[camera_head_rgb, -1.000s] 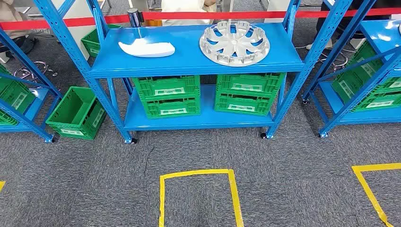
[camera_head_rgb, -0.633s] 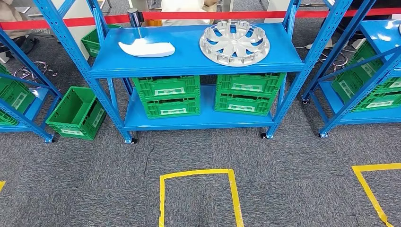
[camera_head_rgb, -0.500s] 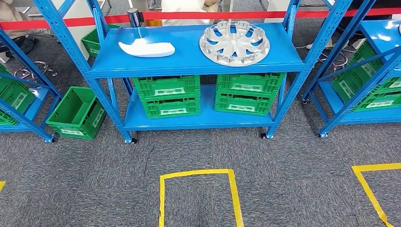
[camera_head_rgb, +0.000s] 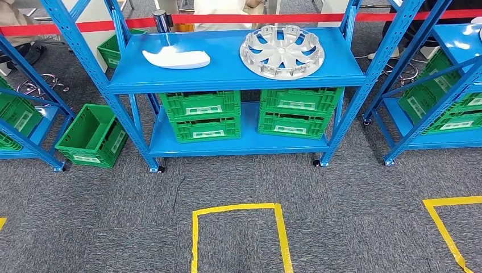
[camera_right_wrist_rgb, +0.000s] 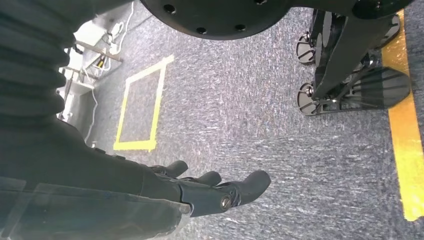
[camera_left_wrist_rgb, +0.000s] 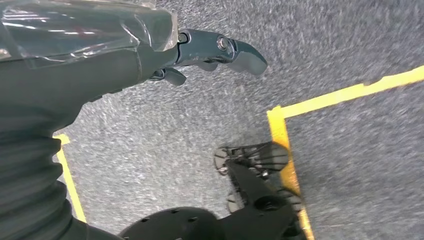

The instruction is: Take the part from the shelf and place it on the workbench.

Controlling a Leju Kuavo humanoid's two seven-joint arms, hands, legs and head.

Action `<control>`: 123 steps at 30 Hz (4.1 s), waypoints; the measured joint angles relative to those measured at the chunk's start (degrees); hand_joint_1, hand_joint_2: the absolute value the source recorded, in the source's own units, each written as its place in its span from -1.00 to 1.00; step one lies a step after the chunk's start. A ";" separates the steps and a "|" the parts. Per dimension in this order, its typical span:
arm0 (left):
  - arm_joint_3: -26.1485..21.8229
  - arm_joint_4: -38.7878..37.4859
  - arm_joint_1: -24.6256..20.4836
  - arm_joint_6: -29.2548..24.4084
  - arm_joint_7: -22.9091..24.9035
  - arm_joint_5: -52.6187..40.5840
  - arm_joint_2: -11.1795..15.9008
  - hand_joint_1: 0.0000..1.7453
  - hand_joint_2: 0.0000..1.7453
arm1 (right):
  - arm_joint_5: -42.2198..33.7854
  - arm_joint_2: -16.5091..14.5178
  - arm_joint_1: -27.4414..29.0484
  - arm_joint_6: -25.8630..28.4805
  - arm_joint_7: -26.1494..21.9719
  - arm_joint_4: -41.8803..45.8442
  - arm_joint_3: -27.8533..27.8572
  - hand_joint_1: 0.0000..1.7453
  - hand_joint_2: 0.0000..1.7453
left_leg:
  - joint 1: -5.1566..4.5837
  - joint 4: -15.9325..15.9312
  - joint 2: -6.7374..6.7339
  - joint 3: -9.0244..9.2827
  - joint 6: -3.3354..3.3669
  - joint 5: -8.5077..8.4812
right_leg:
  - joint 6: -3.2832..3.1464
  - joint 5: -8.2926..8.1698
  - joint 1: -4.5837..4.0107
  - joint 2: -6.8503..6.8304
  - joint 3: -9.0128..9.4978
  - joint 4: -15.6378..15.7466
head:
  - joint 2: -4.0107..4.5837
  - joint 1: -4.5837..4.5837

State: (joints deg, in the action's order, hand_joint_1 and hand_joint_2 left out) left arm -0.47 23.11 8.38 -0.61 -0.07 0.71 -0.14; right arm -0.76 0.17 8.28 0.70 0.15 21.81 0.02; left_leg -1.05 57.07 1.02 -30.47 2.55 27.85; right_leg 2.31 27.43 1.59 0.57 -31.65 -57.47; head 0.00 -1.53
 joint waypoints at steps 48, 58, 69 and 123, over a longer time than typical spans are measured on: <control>4.69 -6.72 -10.21 -4.17 -6.02 11.21 1.29 -1.00 -1.00 | -32.09 1.61 -12.56 -11.73 -11.82 37.71 -13.92 -1.00 1.00 | -0.24 0.58 0.01 -0.29 0.20 -0.02 | 0.38 -0.45 0.38 0.01 -0.05 0.12 | 0.00 -0.02; 8.88 -6.69 -10.36 -3.48 -6.65 10.96 1.15 -1.00 -1.00 | -41.32 3.20 -14.66 -23.87 -11.82 50.86 -23.88 -1.00 1.00 | 0.24 -1.26 -0.24 0.15 1.62 -1.37 | 0.37 4.27 0.15 -0.21 -8.78 -15.39 | 0.00 0.21; 13.24 -6.63 -10.40 -2.91 -7.44 10.91 1.04 -1.00 -1.00 | -51.03 4.49 -17.75 -36.88 -11.38 64.50 -34.46 -1.00 0.00 | 0.85 7.30 -0.34 -3.65 -1.75 4.14 | -1.49 -1.87 0.17 -0.32 -1.90 -0.01 | 0.00 -0.09; 22.12 -4.57 -10.37 -5.11 -9.87 17.33 2.05 -1.00 -1.00 | -57.21 8.87 -18.39 -40.41 0.68 72.14 -41.69 -1.00 -1.00 | 0.96 -0.25 -0.72 -2.10 -0.47 -2.38 | 0.15 -1.00 -0.38 -0.30 -2.25 -1.30 | 0.00 0.31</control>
State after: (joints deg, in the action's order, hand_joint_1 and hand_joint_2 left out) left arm 21.64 18.54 -1.99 -5.72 -9.93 18.04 1.91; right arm -57.97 9.04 -10.11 -39.71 0.83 93.96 -41.67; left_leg -0.08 56.82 0.30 -32.58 2.07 25.46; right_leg 2.46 26.43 1.20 0.27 -33.91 -58.77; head 0.00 -1.22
